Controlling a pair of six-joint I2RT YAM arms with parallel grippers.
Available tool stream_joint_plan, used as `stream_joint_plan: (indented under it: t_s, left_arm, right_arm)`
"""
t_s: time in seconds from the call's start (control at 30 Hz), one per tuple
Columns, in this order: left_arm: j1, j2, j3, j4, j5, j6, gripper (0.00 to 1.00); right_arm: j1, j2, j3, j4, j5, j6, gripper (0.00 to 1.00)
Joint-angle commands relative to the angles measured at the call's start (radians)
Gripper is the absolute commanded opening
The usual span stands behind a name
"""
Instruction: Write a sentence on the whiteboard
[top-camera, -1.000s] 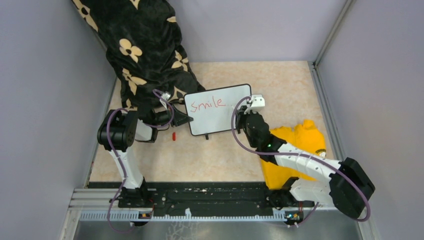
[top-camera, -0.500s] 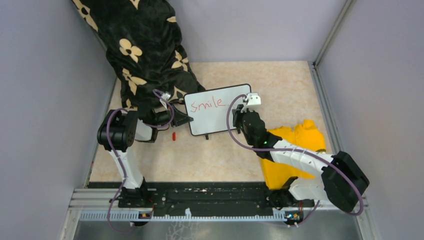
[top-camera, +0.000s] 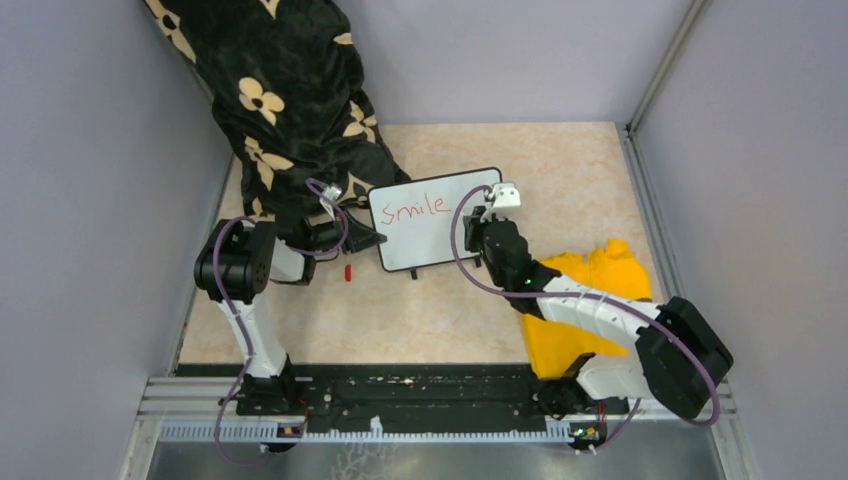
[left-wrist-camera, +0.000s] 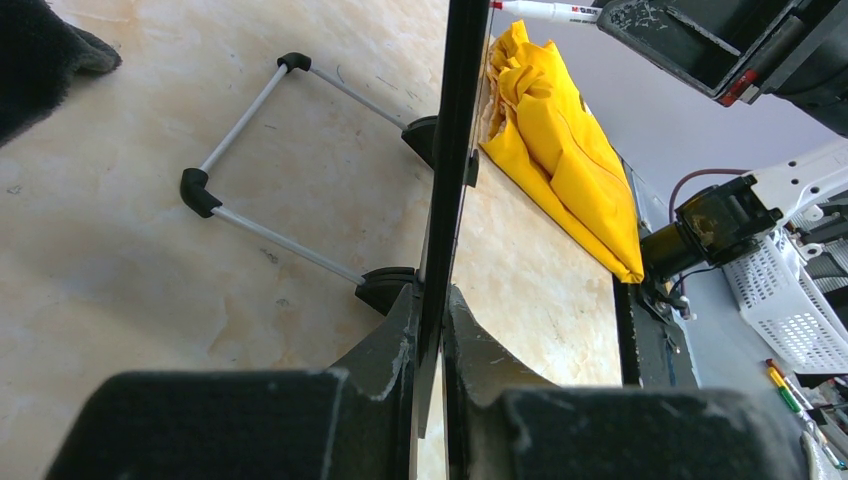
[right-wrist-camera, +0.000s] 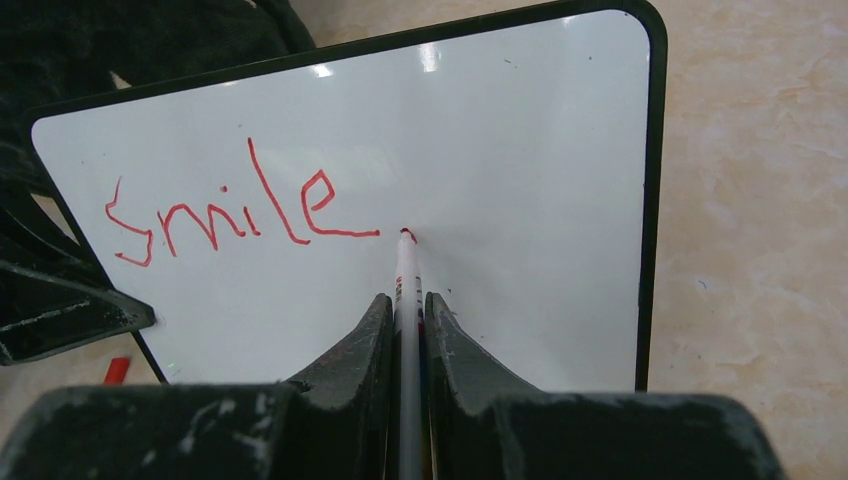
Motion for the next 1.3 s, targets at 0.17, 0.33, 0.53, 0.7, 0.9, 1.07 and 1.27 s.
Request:
stream_joint_plan:
  t_s: [0.17, 0.33, 0.53, 0.7, 0.9, 1.07, 1.27]
  left_arm:
    - [-0.008, 0.004, -0.001, -0.085, -0.006, 0.023, 0.00]
    - [-0.008, 0.001, -0.001, -0.085, -0.005, 0.022, 0.00]
    - [-0.008, -0.002, -0.001, -0.085, -0.007, 0.022, 0.00]
    - [-0.008, -0.004, -0.001, -0.087, -0.007, 0.026, 0.00]
    - [-0.008, -0.004, -0.001, -0.091, -0.007, 0.030, 0.00]
    - [-0.008, -0.004, 0.000, -0.093, -0.007, 0.032, 0.00]
    - [-0.008, -0.004, -0.001, -0.096, -0.009, 0.034, 0.00]
  right_arm:
    - [-0.011, 0.011, 0.045, -0.027, -0.039, 0.038, 0.00]
    - [-0.011, -0.006, 0.029, -0.054, -0.072, 0.059, 0.00]
    - [-0.010, -0.109, 0.025, -0.075, -0.133, 0.063, 0.00]
    - [0.021, -0.236, 0.007, -0.077, -0.132, 0.020, 0.00]
    - [0.182, -0.272, 0.024, -0.103, 0.031, -0.112, 0.00]
    - [0.290, -0.184, 0.037, -0.081, 0.090, -0.167, 0.00]
    - [0.377, 0.001, 0.076, -0.045, 0.107, -0.126, 0.00]
